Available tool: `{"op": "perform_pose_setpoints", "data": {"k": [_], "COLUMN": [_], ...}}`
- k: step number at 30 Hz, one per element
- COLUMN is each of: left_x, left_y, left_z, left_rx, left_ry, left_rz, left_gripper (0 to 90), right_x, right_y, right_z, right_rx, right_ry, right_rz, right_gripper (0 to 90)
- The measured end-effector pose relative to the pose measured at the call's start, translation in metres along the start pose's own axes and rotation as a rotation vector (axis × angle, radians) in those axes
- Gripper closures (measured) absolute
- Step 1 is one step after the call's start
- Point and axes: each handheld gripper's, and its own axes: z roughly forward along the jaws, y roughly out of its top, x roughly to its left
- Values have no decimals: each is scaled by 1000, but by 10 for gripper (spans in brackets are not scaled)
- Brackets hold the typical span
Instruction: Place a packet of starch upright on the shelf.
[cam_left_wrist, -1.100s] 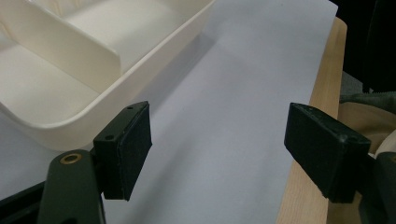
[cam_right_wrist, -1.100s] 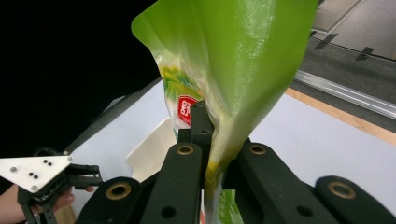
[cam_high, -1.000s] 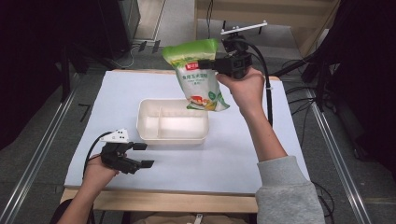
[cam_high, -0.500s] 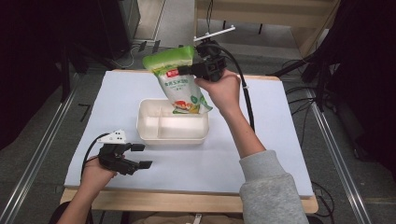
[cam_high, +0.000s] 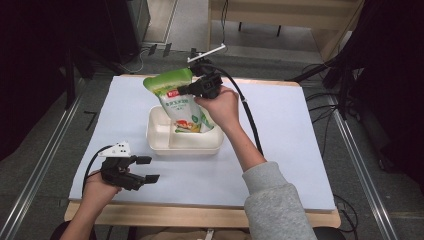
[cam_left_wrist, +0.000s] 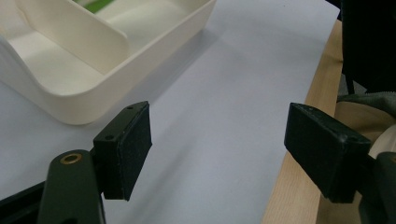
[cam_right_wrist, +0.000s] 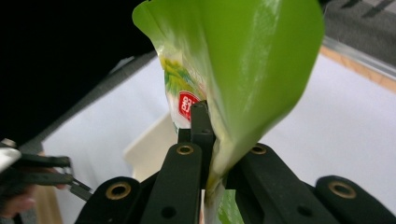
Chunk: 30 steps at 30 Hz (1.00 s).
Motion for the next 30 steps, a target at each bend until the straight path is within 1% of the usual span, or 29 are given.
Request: {"op": "perform_pose_setpoints", "data": {"k": [2, 4, 5, 6, 7, 8, 10, 11, 13, 14, 15, 16, 17, 19, 21, 25, 28, 29, 30], "left_x": [-1, -1, -1, -1, -1, 0, 0, 0, -1, -1, -1, 0, 0, 0, 0, 0, 1, 1, 1], "left_y": [-1, -1, -1, -1, -1, -1, -1, -1, -1, -1, -1, -1, -1, -1, -1, 0, 0, 0, 0], "left_z": [-1, -1, -1, -1, -1, 0, 0, 0, 1, 1, 1, 1, 1, 1, 1, 1, 2, 2, 2], "left_rx": [2, 7, 7, 7, 7, 16, 16, 16, 17, 17, 17, 19, 19, 18, 16, 20, 24, 24, 22], "left_ry": [5, 8, 9, 8, 8, 7, 5, 5, 7, 7, 7, 9, 9, 7, 5, 6, 6, 6, 6], "left_rz": [-2, -1, -2, -1, -1, -5, -11, -11, -7, -5, -5, -5, -5, -6, -7, -9, -6, -6, -8], "left_gripper": [238, 238, 238, 238, 238, 238, 238, 238, 238, 238, 238, 238, 238, 238, 238, 238, 238, 238, 238], "right_x": [-7, -13, -15, -20, -20, -25, -27, -29, -35, -39, -39, -49, -49, -56, -62, -70, -74, -74, -76], "right_y": [-14, -23, -27, -32, -32, -37, -37, -37, -38, -39, -39, -41, -41, -43, -46, -50, -52, -52, -54], "right_z": [16, 25, 28, 33, 33, 32, 29, 28, 25, 23, 23, 20, 20, 17, 16, 14, 13, 13, 13], "right_rx": [43, 62, 69, 52, 52, 26, 36, 37, 43, 47, 47, 55, 55, 55, 50, 52, 55, 55, 61], "right_ry": [-23, -24, -23, -16, -16, -17, -45, -50, -54, -56, -56, -58, -58, -51, -39, -41, -28, -28, -27], "right_rz": [-12, -14, -5, -1, -1, -11, -19, -25, -24, -14, -14, 11, 11, 42, 55, 72, 93, 93, 102], "right_gripper": [899, 899, 898, 895, 895, 894, 893, 892, 891, 891, 891, 891, 891, 891, 891, 891, 886, 886, 871]}}
